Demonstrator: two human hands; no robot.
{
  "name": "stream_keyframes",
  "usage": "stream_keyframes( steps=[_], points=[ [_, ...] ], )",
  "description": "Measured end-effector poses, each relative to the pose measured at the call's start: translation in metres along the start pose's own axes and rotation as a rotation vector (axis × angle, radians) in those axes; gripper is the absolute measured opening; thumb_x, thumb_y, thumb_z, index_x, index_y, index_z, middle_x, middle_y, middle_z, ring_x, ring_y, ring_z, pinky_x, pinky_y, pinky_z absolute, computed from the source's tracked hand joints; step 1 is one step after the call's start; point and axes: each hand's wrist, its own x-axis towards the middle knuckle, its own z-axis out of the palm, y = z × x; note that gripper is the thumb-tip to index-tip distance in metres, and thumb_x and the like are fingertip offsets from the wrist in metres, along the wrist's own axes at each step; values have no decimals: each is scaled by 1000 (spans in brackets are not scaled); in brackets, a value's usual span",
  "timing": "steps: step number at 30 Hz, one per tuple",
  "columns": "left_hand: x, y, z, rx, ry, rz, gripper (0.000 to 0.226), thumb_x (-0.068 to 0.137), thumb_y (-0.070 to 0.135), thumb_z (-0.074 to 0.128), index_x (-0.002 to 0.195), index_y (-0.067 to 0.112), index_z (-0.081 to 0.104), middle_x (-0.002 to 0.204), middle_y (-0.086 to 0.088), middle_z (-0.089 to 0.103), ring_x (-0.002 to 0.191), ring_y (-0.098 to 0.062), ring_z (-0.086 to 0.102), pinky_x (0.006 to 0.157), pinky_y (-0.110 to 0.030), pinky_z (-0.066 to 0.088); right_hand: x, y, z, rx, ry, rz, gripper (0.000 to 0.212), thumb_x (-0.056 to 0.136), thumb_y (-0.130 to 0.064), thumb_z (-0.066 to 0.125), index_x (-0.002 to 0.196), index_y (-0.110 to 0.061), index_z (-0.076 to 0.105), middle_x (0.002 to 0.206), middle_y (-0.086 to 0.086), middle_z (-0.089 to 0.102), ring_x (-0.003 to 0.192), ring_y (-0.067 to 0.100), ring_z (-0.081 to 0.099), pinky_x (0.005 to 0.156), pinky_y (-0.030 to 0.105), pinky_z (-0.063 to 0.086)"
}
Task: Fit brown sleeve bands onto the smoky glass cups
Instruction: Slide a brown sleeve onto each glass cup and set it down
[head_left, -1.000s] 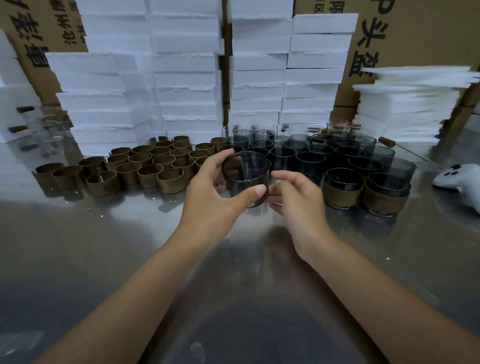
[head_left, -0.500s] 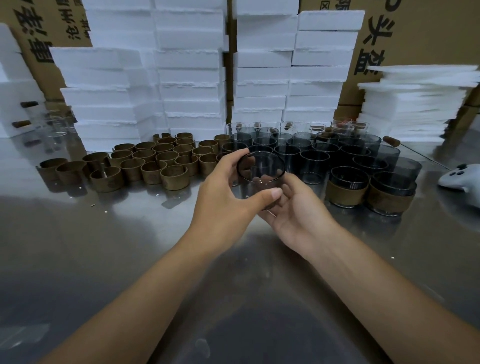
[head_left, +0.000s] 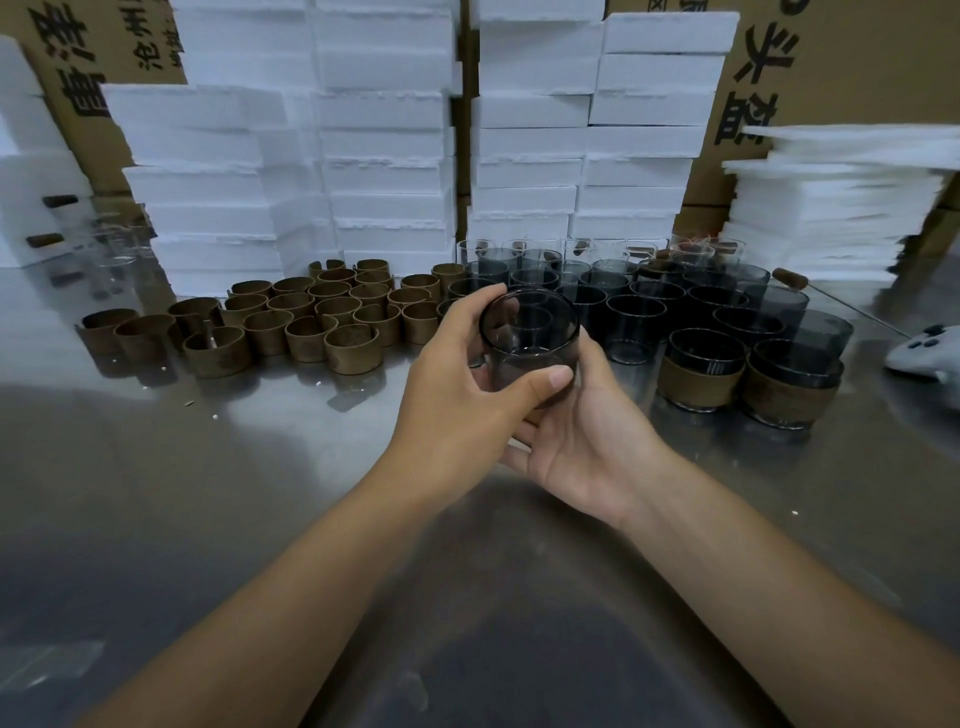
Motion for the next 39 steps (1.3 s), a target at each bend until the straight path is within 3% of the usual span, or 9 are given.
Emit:
stream_keyframes(
  steps=[4, 10, 13, 19, 24, 27, 29, 34, 39],
  points=[
    [1, -4, -2, 48, -14, 24, 66, 73, 5, 79, 128, 26, 49, 113, 19, 61, 109, 11, 55, 87, -3, 40, 2, -1, -4, -21, 40, 4, 64, 93, -60, 35, 119, -7, 62, 117, 20, 67, 106, 25, 67, 80, 42, 57],
    [1, -7, -4, 107, -43, 49, 71, 72, 4, 80, 129, 29, 46, 117, 20, 59, 116, 7, 52, 100, -11, 37, 4, -3, -8, -16, 98, -59, 38, 97, -44, 46, 102, -13, 67, 85, 5, 75, 80, 18, 73, 65, 32, 61],
    [0, -7, -4, 126, -66, 46, 73, 72, 5, 80, 133, 25, 46, 121, 19, 58, 118, 6, 51, 103, -14, 37, 5, -5, -10, -17, 125, -100, 26, 98, -32, 51, 100, -11, 67, 83, 4, 75, 70, 13, 72, 63, 31, 60],
    [-2, -6, -3, 140, -88, 34, 74, 73, 11, 81, 134, 29, 44, 125, 15, 58, 120, 3, 50, 107, -19, 37, 6, -8, -11, 2, 166, -162, 19, 98, -17, 50, 90, -9, 66, 80, 5, 73, 70, 13, 69, 65, 32, 59],
    [-2, -3, -1, 76, -90, 16, 71, 72, 9, 80, 131, 31, 45, 123, 16, 59, 119, 3, 52, 106, -21, 39, 4, -8, -8, 91, 117, -180, 20, 97, -15, 48, 90, -10, 66, 91, 5, 71, 90, 18, 66, 83, 40, 53],
    [-2, -1, 0, -7, -87, 2, 69, 73, 4, 79, 129, 28, 47, 123, 15, 59, 119, 1, 54, 108, -27, 40, 1, -6, -6, 108, 37, -169, 26, 98, -24, 41, 105, -15, 65, 116, 7, 69, 105, 20, 64, 83, 39, 52],
    [-2, 1, 0, -43, -84, 2, 68, 73, 3, 78, 128, 29, 47, 124, 14, 59, 120, -1, 54, 108, -28, 40, -1, -5, -5, 110, -17, -160, 31, 99, -30, 39, 116, -17, 62, 121, 7, 67, 111, 20, 64, 85, 38, 52],
    [-1, 4, -1, -110, -97, 7, 67, 75, -1, 75, 130, 24, 46, 124, 13, 58, 118, 0, 55, 103, -17, 41, -4, -6, -4, 94, -82, -125, 37, 98, -38, 38, 120, -17, 58, 125, 8, 65, 122, 22, 58, 95, 42, 48],
    [1, 3, -2, -146, -91, 20, 64, 75, -2, 74, 126, 25, 47, 119, 16, 60, 114, 4, 56, 94, -12, 43, -4, -5, -4, 26, -119, -68, 52, 97, -50, 35, 129, -16, 58, 129, 7, 63, 124, 20, 56, 93, 42, 48]
  ],
)
